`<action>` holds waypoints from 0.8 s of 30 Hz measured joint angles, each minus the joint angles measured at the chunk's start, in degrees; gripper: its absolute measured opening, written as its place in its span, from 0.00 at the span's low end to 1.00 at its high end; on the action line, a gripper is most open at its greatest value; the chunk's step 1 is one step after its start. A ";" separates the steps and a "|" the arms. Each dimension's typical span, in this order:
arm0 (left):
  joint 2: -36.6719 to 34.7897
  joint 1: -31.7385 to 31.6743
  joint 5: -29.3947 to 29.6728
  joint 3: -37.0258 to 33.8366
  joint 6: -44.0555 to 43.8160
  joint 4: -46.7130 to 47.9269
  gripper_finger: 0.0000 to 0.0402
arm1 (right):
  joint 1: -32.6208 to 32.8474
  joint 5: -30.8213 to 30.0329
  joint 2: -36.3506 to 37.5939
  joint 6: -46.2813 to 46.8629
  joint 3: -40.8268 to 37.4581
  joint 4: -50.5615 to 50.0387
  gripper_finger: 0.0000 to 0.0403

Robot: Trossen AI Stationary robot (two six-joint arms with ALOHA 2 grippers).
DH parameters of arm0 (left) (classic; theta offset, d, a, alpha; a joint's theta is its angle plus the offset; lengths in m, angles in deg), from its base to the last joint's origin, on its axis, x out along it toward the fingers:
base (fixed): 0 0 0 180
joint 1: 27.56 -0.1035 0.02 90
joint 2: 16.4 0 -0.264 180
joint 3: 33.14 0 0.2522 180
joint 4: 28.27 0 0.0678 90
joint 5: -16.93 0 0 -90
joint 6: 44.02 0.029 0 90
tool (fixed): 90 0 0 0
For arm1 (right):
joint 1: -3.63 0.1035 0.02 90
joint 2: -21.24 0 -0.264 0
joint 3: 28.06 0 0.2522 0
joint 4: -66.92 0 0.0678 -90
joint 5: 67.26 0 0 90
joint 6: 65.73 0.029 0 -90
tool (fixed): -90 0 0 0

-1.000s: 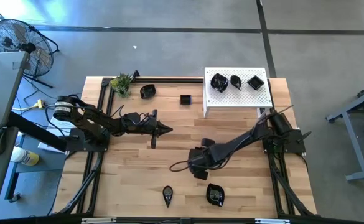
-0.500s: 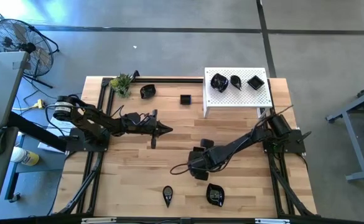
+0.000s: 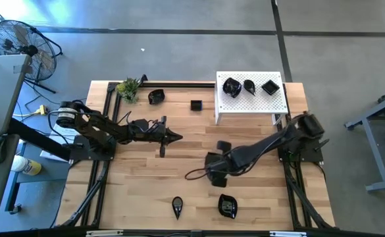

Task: Pick & Place Mini shaped plates
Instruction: Stack the black square plate on top of the black square plates on the shelf

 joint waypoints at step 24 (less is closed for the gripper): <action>0.00 0.00 0.13 0.02 0.00 -0.72 0.01 | -50.56 -6.81 34.93 -23.54 0.13 -32.72 0.00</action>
